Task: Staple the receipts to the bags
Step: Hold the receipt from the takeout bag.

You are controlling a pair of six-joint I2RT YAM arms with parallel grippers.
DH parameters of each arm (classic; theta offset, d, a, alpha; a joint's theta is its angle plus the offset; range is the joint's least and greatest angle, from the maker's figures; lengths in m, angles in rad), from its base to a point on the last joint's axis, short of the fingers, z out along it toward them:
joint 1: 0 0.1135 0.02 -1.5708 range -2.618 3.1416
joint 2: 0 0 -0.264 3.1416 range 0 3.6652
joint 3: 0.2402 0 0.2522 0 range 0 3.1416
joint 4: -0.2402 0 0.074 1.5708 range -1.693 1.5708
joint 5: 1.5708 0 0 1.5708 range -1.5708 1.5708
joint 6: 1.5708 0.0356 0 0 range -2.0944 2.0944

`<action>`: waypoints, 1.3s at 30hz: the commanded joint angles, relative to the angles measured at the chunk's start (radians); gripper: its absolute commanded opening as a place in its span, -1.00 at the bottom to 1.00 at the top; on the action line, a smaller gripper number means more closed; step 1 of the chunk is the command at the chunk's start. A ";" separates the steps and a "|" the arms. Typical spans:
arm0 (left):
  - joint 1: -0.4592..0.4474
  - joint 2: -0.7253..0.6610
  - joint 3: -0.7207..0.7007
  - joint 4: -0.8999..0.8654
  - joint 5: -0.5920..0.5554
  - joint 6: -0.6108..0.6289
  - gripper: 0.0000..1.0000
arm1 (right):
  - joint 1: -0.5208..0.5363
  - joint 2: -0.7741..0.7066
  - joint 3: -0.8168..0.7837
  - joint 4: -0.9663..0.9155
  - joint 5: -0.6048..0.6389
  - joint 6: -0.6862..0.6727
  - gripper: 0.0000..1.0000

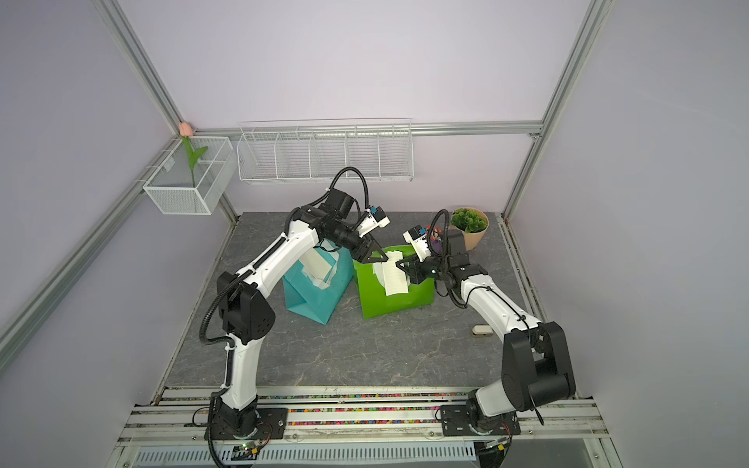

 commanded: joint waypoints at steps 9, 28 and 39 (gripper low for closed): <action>-0.010 0.015 0.040 -0.019 -0.015 0.005 -0.08 | -0.005 0.031 0.052 -0.003 -0.041 -0.020 -0.87; -0.027 0.026 0.068 -0.037 -0.121 -0.005 -1.00 | 0.015 -0.121 0.104 -0.261 0.231 0.112 0.95; -0.046 0.017 0.048 -0.072 -0.134 -0.018 -1.00 | -0.030 -0.307 0.027 -0.936 0.964 0.443 0.79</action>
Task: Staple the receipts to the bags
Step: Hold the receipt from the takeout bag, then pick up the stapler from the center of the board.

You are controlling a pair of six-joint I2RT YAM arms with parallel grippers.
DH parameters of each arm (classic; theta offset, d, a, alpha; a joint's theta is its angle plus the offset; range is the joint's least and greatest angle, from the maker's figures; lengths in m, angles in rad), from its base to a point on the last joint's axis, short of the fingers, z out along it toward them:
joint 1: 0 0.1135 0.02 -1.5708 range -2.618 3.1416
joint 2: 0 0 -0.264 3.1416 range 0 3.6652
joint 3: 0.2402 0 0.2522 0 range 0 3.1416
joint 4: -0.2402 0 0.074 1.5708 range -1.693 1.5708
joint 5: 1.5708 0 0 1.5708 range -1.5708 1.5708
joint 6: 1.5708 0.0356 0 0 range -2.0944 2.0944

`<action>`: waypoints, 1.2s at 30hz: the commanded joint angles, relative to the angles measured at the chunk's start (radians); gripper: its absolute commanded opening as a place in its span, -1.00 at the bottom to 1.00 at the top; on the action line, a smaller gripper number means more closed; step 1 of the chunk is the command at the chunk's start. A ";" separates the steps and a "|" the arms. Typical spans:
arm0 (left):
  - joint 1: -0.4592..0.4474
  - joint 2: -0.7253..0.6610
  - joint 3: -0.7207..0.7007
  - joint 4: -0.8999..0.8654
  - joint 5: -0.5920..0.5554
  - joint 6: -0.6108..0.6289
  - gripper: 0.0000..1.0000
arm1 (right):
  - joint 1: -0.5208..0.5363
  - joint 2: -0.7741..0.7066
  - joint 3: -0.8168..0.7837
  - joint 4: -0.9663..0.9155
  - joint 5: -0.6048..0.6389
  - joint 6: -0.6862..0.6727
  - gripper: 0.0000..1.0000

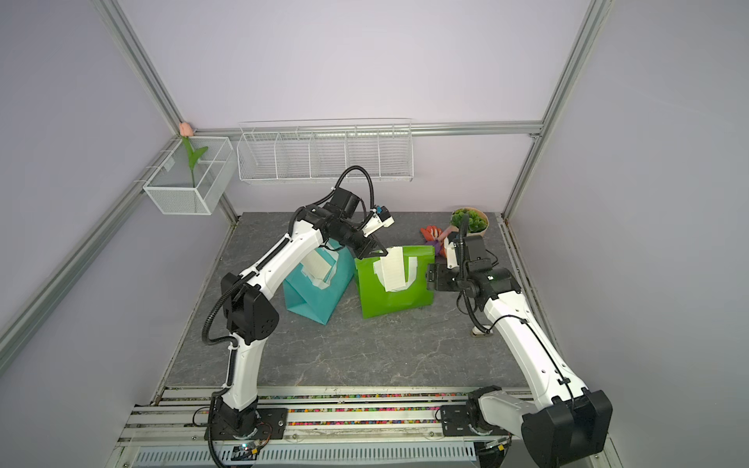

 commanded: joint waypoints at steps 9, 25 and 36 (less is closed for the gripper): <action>-0.017 -0.092 -0.057 -0.086 -0.010 0.033 -1.00 | -0.247 -0.054 -0.168 -0.227 0.163 0.152 0.94; -0.034 -0.098 -0.082 -0.101 -0.040 0.066 -1.00 | -0.379 0.053 -0.271 -0.081 0.044 0.644 0.90; -0.043 -0.088 -0.079 -0.101 -0.055 0.059 -1.00 | -0.469 0.235 -0.302 0.059 -0.012 0.662 0.57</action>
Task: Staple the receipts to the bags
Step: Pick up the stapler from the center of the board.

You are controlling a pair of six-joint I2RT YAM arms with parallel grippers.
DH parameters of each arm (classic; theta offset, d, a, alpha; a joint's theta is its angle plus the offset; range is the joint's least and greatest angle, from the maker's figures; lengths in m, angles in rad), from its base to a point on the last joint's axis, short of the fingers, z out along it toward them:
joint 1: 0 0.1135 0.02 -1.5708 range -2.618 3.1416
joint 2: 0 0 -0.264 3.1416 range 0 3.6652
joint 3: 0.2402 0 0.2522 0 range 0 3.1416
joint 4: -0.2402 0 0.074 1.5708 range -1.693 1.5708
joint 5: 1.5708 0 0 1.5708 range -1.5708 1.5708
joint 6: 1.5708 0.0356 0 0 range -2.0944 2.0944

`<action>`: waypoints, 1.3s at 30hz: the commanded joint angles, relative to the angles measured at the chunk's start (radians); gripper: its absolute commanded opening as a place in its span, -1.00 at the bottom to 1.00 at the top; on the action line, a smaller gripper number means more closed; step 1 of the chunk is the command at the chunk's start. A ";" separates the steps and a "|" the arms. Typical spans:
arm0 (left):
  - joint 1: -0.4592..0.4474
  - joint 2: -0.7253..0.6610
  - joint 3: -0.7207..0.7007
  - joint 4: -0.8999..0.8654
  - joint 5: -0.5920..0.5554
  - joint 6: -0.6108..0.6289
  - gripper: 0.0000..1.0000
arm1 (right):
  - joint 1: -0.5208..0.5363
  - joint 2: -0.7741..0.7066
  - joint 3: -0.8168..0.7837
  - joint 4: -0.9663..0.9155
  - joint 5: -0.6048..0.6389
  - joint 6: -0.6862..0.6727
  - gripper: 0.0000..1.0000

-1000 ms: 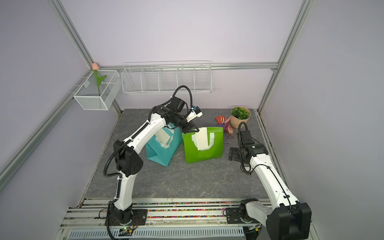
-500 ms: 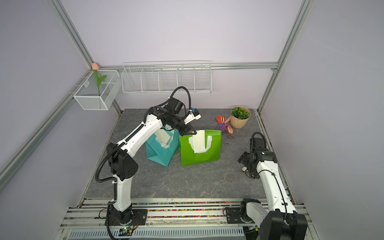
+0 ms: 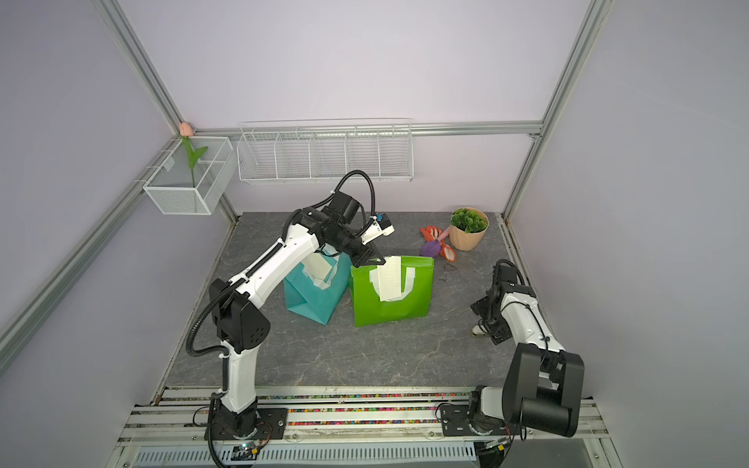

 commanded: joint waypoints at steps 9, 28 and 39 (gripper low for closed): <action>-0.013 0.037 0.032 -0.053 -0.030 0.021 -1.00 | 0.006 0.098 -0.062 0.113 -0.045 0.036 0.01; -0.006 0.001 -0.021 -0.016 0.041 -0.024 -1.00 | 0.207 -0.165 0.102 0.082 0.017 -0.302 -0.88; 0.014 0.028 -0.021 0.037 0.079 -0.135 -1.00 | 0.552 -0.389 0.228 0.333 0.098 -0.553 -0.87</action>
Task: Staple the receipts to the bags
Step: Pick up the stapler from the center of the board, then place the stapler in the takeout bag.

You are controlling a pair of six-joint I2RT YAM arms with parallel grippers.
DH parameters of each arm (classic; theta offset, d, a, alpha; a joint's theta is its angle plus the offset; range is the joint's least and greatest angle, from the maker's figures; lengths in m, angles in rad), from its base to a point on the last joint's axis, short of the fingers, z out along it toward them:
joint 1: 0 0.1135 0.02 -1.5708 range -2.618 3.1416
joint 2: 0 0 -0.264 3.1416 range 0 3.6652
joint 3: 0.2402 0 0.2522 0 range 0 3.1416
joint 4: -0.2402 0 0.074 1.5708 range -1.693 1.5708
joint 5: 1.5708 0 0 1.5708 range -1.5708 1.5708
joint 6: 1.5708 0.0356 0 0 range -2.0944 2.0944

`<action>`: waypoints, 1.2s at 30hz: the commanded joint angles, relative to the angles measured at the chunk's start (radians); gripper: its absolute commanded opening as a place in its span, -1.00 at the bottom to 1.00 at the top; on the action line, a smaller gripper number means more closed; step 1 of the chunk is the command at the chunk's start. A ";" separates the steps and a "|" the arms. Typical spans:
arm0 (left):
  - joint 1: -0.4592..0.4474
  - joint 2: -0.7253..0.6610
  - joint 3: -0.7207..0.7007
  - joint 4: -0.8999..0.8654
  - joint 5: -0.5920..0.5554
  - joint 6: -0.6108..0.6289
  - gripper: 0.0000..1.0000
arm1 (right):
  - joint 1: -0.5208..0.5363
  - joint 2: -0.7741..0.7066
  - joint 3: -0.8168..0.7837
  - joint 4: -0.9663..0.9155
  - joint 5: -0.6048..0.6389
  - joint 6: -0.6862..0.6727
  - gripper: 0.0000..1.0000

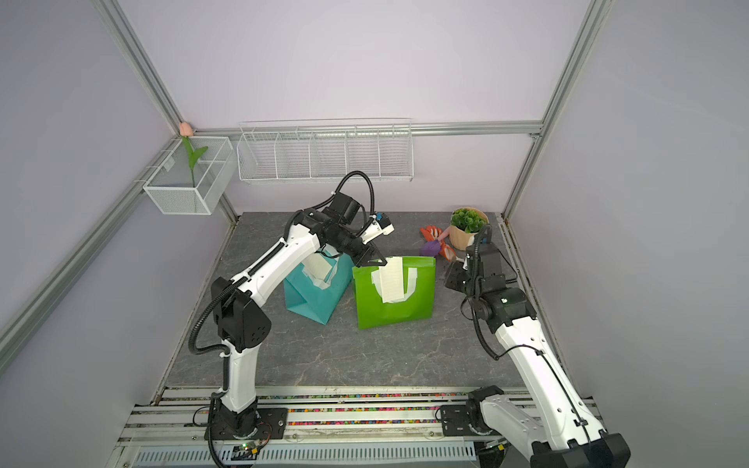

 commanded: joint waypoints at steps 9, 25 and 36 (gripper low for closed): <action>0.005 0.001 0.009 0.098 0.013 -0.154 -1.00 | 0.177 0.143 -0.021 0.555 -0.001 -0.273 -0.87; 0.008 0.034 0.045 0.154 -0.004 -0.211 -1.00 | 0.231 0.319 -0.095 0.900 -0.016 -0.356 -0.87; 0.008 0.013 0.011 0.187 0.009 -0.229 -1.00 | 0.270 0.378 -0.133 0.925 0.069 -0.367 -0.87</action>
